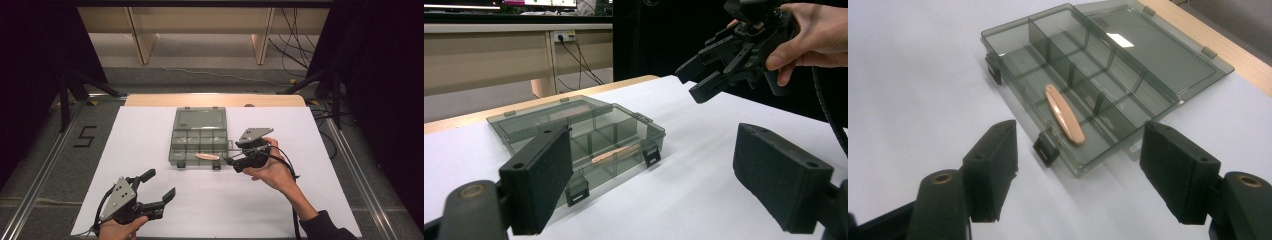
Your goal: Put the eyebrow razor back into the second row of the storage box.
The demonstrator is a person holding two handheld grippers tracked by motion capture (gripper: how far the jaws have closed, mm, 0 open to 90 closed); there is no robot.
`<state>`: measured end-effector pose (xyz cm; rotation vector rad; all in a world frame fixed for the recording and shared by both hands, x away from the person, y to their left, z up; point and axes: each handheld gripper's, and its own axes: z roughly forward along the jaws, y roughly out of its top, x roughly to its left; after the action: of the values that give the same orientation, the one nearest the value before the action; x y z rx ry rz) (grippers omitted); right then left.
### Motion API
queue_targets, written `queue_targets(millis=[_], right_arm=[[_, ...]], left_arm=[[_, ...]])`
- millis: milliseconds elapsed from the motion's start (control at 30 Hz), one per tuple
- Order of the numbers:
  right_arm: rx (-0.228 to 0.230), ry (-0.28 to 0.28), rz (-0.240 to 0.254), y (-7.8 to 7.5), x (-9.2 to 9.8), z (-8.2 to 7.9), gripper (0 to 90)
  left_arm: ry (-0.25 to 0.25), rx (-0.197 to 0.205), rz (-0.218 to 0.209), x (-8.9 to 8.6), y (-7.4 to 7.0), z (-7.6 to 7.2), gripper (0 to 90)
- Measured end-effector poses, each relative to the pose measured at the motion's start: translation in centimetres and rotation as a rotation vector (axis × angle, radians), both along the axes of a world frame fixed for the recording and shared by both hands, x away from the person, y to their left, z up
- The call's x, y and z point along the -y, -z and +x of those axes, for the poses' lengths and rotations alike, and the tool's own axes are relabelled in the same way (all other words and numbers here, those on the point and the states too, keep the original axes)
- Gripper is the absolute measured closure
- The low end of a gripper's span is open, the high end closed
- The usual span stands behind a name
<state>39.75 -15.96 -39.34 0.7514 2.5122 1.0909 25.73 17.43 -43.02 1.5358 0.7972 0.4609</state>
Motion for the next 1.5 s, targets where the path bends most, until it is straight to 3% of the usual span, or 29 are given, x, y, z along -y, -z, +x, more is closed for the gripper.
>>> queue_targets(millis=[367, 1000, 1500], right_arm=[[0.01, 0.019, 0.072, -0.1, 1.2, -1.3, 30.9], [0.031, 0.053, 0.192, 1.3, 3.3, -3.7, 29.6], [0.027, 0.057, 0.221, 1.9, 4.1, -4.9, 28.4]], left_arm=[[0.001, 0.0, 0.0, 0.0, 0.0, 0.0, 16.0], [0.009, 0.004, -0.005, 0.0, 0.1, 0.1, 16.0], [0.006, -0.004, 0.008, 0.0, 0.0, 0.0, 16.0]])
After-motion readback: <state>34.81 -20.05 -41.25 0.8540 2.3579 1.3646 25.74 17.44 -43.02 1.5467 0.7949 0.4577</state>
